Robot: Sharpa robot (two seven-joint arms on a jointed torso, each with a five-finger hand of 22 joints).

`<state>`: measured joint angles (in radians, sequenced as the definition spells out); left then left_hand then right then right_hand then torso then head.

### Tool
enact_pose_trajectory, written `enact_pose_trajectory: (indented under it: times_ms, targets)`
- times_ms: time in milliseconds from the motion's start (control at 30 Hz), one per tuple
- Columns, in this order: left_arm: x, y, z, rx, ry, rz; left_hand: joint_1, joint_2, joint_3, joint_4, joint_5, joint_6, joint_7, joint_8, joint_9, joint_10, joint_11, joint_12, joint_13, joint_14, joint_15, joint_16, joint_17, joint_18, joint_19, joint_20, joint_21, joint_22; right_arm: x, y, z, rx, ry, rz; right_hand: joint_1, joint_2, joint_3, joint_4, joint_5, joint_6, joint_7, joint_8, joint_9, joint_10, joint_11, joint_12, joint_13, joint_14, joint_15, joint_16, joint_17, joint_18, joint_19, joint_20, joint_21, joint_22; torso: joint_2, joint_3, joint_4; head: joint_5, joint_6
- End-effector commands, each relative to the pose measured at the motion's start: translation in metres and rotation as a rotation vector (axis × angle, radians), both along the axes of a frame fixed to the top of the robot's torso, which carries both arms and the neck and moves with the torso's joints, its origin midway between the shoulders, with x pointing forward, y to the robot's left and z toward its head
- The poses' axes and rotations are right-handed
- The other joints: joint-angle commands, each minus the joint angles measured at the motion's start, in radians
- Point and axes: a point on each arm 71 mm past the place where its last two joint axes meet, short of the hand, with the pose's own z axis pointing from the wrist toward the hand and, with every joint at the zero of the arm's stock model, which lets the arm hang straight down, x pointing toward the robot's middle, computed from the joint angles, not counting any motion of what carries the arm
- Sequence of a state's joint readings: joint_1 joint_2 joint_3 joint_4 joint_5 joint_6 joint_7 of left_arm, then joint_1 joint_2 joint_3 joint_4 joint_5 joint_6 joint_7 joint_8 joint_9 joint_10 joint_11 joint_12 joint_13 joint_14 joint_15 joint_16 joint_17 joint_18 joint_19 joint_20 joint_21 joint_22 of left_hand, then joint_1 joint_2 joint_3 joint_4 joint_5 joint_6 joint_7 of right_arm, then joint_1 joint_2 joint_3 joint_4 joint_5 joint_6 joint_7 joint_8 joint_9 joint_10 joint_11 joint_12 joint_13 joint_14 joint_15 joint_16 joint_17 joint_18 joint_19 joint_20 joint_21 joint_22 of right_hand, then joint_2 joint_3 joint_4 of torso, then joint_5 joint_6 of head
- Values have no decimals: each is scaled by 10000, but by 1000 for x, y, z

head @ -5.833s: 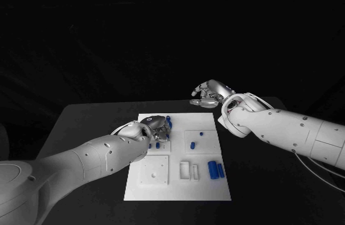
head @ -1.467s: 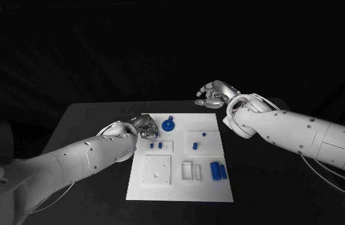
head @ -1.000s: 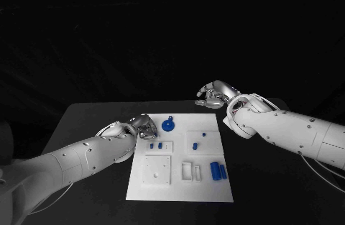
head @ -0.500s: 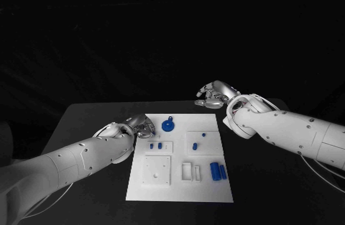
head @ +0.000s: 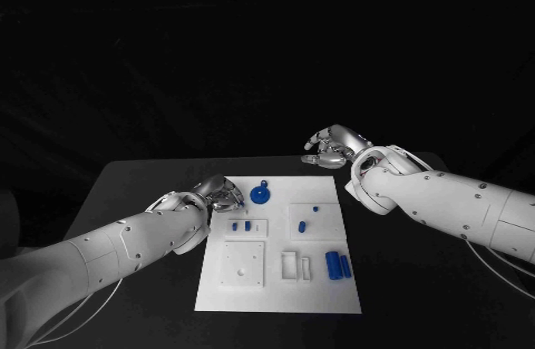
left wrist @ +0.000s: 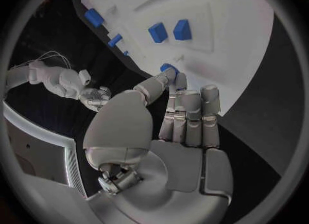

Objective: Assemble the parts on the task board

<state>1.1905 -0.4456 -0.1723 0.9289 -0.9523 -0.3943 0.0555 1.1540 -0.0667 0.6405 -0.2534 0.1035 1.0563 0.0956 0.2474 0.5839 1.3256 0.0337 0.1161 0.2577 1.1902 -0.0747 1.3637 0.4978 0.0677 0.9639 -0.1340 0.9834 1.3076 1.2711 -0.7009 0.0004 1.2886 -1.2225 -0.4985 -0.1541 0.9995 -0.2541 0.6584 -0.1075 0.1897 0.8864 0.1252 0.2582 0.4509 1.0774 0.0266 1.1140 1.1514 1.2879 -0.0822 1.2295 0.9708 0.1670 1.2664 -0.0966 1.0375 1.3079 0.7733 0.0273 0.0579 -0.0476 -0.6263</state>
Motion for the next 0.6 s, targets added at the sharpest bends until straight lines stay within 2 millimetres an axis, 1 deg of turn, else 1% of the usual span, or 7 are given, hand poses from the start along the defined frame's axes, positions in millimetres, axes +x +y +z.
enact_pose_trajectory:
  times_ms: [33,433,600]
  targets:
    - [-1,-5,0,-465,143,-154,-15,79,37,0,54,93,36,54,17,96,1,-15,5,40,-37,40,-13,356,-15,-354,34,140,0,2,0,-80,19,141,89,30,-54,-3,60,-63,153,65,6,51,-2,50,-11,84,-21,-58,17,948,-2,-37,-64,86,2,7,-5,-1,2]
    - [0,-7,-3,-195,253,-200,-20,102,43,-11,58,82,38,50,11,92,3,-26,3,35,-36,39,-16,352,-21,-358,31,140,-1,2,0,-79,23,150,91,30,-54,-5,60,-64,153,65,5,50,-2,51,-13,84,-21,-59,17,948,-1,-37,-65,87,4,11,-9,19,-18]
    - [0,-6,-5,41,293,-208,-18,105,45,-19,59,80,38,50,10,91,3,-29,2,33,-35,38,-17,351,-22,-360,32,141,-1,1,0,-80,22,138,91,30,-55,-6,60,-63,153,65,5,50,-2,51,-14,84,-21,-60,18,948,-1,-37,-65,88,3,7,-7,15,-32]
